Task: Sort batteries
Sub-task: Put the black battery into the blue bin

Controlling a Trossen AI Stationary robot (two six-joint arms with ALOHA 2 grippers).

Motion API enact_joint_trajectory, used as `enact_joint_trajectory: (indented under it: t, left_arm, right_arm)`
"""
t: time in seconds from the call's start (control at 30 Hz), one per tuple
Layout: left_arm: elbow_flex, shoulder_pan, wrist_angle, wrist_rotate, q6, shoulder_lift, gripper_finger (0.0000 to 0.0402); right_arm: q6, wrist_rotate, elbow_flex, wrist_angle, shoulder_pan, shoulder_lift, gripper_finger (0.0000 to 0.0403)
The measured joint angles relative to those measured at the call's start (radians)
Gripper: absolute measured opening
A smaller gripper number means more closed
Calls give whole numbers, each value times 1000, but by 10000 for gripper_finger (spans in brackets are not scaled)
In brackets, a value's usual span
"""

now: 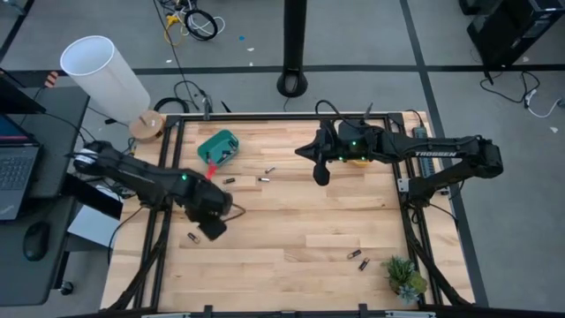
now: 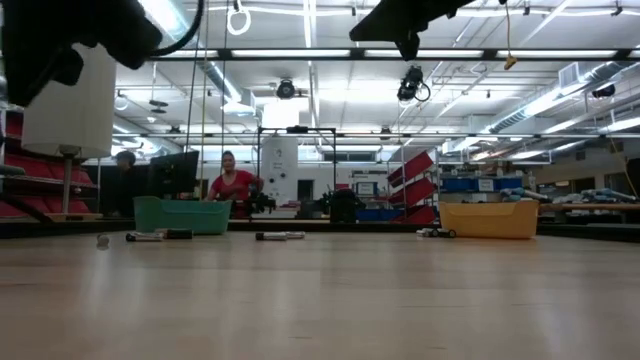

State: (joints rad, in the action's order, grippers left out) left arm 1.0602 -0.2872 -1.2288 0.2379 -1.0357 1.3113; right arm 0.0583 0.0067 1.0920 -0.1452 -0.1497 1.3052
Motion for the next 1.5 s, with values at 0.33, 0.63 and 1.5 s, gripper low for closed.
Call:
enact_joint_trajectory:
  t: [0.33, 0.63, 1.5]
  left_arm:
    - [-113, -43, -8, 116, 256, 196, 151]
    - [-117, -57, -30, 56, 580, 427, 153]
    - [-169, -281, 128, -68, 825, 477, 152]
  right_arm:
    - [76, -27, 0, 120, 4, 1, 10]
    - [156, 31, 0, 218, 62, 1, 10]
    - [308, 343, 0, 323, 213, 2, 10]
